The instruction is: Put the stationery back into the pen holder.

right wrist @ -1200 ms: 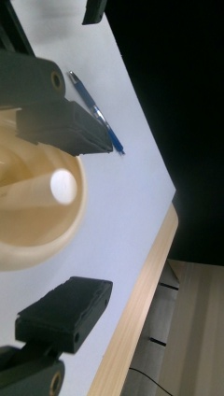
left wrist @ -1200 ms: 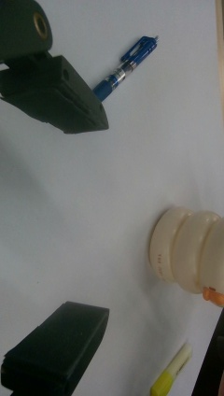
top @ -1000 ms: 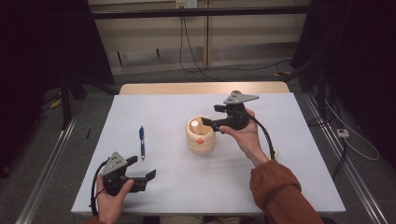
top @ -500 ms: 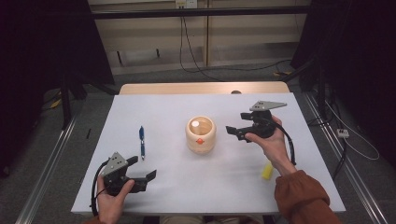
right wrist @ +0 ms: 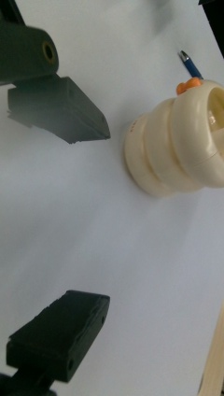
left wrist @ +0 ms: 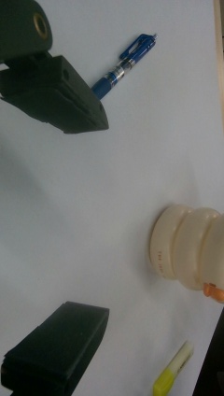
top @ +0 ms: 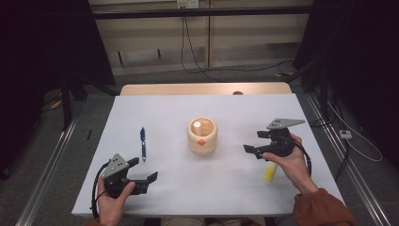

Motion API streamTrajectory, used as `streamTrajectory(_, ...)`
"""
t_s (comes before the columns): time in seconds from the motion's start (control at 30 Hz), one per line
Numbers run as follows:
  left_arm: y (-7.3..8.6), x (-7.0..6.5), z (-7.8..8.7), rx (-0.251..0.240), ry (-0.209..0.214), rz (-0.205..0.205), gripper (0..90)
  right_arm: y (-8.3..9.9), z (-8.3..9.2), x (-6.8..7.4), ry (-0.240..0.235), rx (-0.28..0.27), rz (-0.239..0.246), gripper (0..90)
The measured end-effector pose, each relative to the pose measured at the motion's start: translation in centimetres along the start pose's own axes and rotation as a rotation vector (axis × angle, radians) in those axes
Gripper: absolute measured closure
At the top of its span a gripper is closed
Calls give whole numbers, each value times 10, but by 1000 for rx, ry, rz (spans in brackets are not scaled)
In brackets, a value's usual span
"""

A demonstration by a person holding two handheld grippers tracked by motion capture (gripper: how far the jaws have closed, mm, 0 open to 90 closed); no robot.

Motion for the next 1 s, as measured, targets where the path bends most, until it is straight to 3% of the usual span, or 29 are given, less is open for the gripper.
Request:
streamTrajectory(0.27,0,0,0,0,4,2,91,22,11,-5,37,7,-5,273)
streamTrajectory(0.37,0,-1,0,1,5,-2,91,28,15,-5,44,-1,6,365)
streamTrajectory(0.5,0,-1,1,2,5,-3,91,37,21,-1,-9,-12,15,585)
streamTrajectory(0.63,0,-1,1,2,6,-2,91,47,25,7,-33,7,62,674)
streamTrajectory(0.67,0,-1,1,2,6,-2,91,50,25,11,-69,4,62,693)
streamTrajectory(0.8,-1,-1,0,1,8,-3,91,61,25,16,-96,43,18,895)
streamTrajectory(1.0,-2,-1,-1,2,13,-3,91,67,19,20,-10,106,16,900)
Point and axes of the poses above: each handheld gripper's, and its own axes: z roughly backward along the jaws, y roughly out of its underside, x roughly to its left, the point moved 7 cm from there along -z, roughly forward along the jaws, and after that the axes turned 9 degrees about x, right-handed, at the moved point
